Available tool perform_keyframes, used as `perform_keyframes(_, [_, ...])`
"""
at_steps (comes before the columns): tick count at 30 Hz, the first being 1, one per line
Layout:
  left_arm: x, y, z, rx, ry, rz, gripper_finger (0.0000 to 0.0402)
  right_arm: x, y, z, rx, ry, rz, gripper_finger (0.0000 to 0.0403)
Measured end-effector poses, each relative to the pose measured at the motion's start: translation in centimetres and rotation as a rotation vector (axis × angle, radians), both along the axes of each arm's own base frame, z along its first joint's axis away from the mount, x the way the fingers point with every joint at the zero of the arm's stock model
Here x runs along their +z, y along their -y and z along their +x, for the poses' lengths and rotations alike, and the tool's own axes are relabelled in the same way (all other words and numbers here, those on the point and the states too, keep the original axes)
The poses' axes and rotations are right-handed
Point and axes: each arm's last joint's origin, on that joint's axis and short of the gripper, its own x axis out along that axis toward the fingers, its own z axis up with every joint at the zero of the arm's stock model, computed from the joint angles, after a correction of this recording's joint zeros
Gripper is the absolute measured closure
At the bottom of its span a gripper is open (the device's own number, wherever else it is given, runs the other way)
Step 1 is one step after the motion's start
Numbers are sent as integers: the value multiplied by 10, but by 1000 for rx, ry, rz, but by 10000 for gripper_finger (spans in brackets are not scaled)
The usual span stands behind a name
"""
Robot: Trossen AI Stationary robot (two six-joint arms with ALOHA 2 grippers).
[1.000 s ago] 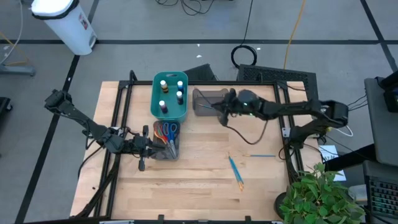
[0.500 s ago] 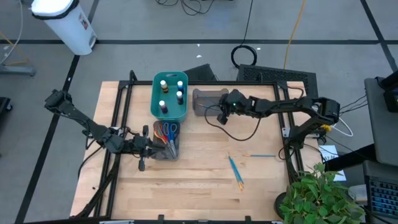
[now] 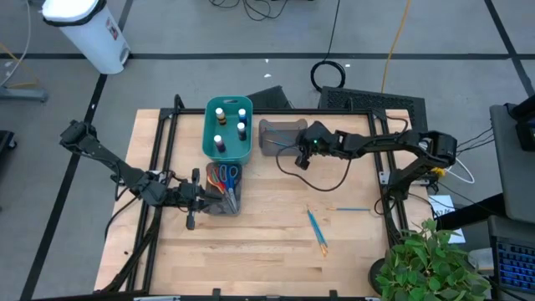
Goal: Pick & Place Paint Supplies
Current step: Put the blue paintbrush into the top black bin
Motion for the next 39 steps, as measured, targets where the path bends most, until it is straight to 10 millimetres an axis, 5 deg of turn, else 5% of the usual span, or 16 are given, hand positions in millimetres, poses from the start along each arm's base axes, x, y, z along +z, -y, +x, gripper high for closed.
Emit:
perform_keyframes(27, [0,0,0,0,0,0,369,0,0,0,15,-9,-15,401])
perform_keyframes(39, [0,0,0,0,0,0,369,0,0,0,14,-8,-15,357])
